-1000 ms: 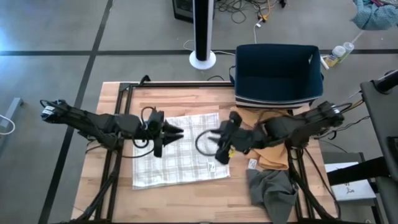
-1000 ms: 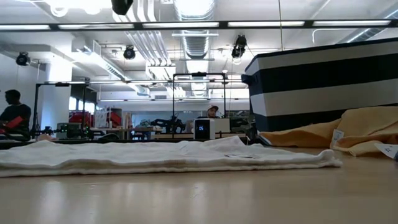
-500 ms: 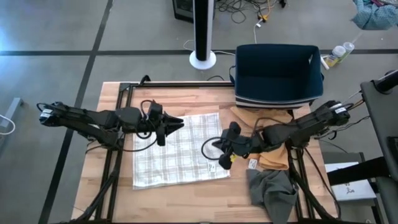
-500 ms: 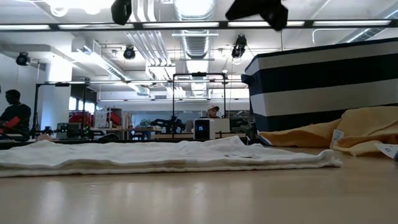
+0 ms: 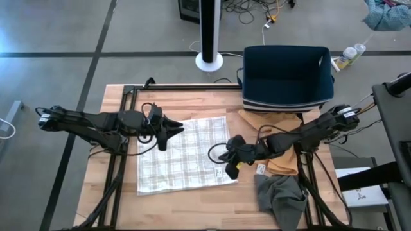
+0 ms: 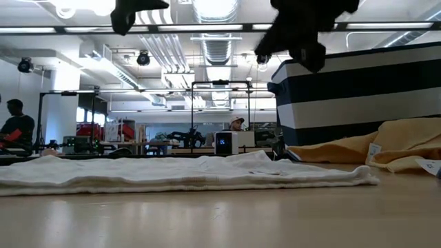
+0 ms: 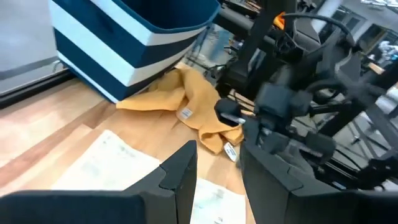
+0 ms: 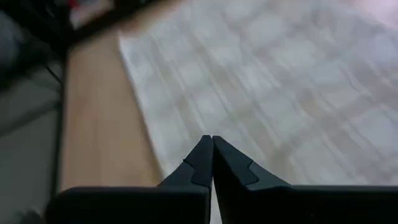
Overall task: Fold towel
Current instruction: Fold the white towel
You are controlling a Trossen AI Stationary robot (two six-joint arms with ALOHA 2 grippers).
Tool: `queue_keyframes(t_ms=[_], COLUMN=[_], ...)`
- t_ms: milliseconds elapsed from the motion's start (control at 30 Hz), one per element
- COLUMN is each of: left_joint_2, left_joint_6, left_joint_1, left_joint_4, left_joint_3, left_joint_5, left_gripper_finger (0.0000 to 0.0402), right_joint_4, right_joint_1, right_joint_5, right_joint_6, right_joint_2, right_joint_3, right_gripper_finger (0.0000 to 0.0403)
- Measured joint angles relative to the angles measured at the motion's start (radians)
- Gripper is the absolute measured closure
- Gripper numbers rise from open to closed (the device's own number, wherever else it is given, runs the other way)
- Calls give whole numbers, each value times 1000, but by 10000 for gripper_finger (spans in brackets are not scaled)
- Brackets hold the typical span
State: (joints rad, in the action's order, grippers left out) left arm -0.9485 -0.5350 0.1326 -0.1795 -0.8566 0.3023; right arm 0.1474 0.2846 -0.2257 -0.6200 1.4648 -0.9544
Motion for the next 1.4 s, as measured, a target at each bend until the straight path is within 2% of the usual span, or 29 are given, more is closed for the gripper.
queue_keyframes(t_ms=[200, 367, 433, 533, 667, 767, 900, 1033, 1100, 1233, 1400], left_joint_2=[-74, -198, -258, -349, -423, -449, -491, -541, -570, -640, -742], left_joint_6=[15, -9, -34, -67, -79, -100, -189, -333, -400, -455, -568], left_joint_1=[8, 33, 52, 99, 182, 241, 333, 413, 429, 439, 450], left_joint_4=[52, 290, 356, 377, 429, 429, 425, 425, 424, 422, 308], left_joint_3=[42, 139, 168, 194, 229, 255, 295, 335, 350, 348, 280], left_joint_5=[139, 171, 172, 206, 293, 324, 359, 450, 463, 379, 328], left_gripper_finger=[287, 287, 287, 288, 288, 288, 295, 302, 306, 312, 313], right_joint_4=[-67, -451, -638, -793, -820, -877, -863, -708, -628, -478, -245], right_joint_1=[-63, -48, -33, -12, -2, -10, -14, -14, -12, -12, -23], right_joint_5=[116, 160, 161, 155, 160, 127, 108, 111, 138, 177, 38], right_joint_6=[336, 441, 494, 535, 462, 456, 457, 398, 367, 342, 329], right_joint_2=[-2, -15, 37, 175, 370, 430, 448, 401, 353, 203, -2], right_joint_3=[131, 366, 424, 421, 343, 326, 340, 348, 350, 362, 359], right_gripper_finger=[402, 402, 402, 402, 403, 403, 403, 403, 403, 403, 403])
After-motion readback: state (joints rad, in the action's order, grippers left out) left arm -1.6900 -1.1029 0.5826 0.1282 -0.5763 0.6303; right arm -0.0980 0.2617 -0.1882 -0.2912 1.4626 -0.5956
